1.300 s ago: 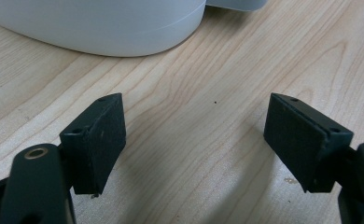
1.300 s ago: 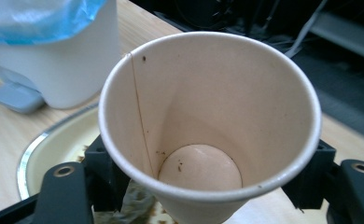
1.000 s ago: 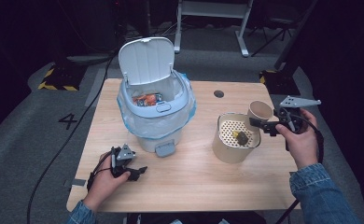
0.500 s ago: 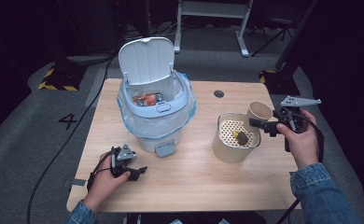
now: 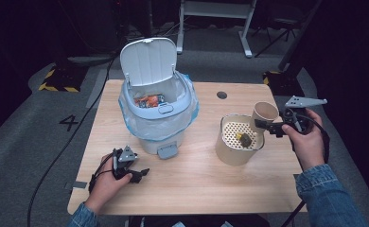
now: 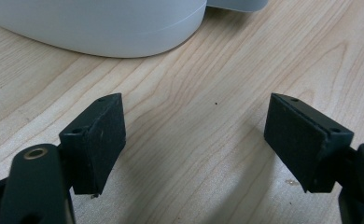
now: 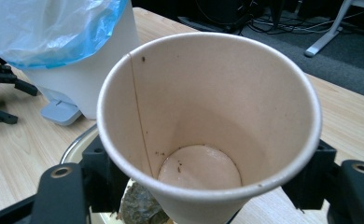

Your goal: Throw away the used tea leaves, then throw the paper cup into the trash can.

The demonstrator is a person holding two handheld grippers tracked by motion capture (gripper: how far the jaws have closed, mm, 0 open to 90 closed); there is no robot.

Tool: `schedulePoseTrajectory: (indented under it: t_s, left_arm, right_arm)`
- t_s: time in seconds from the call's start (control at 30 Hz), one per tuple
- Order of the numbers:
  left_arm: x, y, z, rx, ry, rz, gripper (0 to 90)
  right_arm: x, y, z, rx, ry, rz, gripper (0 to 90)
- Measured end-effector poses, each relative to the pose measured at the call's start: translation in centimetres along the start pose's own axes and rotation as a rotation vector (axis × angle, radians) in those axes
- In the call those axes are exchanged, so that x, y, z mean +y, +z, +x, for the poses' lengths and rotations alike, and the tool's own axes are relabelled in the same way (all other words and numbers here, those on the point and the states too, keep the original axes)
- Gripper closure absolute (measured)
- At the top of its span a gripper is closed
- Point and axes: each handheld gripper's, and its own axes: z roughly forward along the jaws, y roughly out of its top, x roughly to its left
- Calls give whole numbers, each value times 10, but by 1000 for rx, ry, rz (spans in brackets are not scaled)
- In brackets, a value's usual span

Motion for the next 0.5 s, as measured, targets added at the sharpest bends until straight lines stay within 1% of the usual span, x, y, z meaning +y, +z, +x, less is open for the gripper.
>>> schedulePoseTrajectory:
  t_s: [0.13,0.2,0.3,0.4,0.5]
  left_arm:
    - [0,0,0,2,0,0,213]
    - [0,0,0,3,-2,-1,213]
    - [-1,-1,-1,6,-4,0,215]
    - [-1,0,-1,5,-5,-2,214]
    - [-1,0,-1,5,-4,-2,214]
  right_arm:
    - [1,-2,0,-4,-11,-4,285]
    - [3,-2,0,5,-7,-8,284]
    - [6,-4,0,14,-16,-21,283]
    - [12,-5,1,17,-37,-27,283]
    - [19,-6,5,32,-56,-39,283]
